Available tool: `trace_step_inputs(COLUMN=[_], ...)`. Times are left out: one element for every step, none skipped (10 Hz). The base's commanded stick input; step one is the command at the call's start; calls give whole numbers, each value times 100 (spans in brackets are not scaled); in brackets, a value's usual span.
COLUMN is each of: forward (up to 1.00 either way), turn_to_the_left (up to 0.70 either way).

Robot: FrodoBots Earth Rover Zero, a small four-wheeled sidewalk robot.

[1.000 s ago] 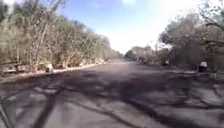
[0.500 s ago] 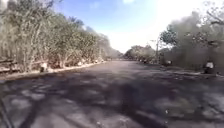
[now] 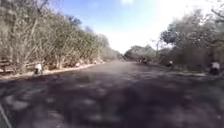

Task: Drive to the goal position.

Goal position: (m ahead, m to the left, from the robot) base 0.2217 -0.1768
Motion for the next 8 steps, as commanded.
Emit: trace_step_inputs(forward=[70, 70, 70, 70, 70, 70, 70, 70], turn_to_the_left=[0, 0, 0, 0, 0, 0, 0, 0])
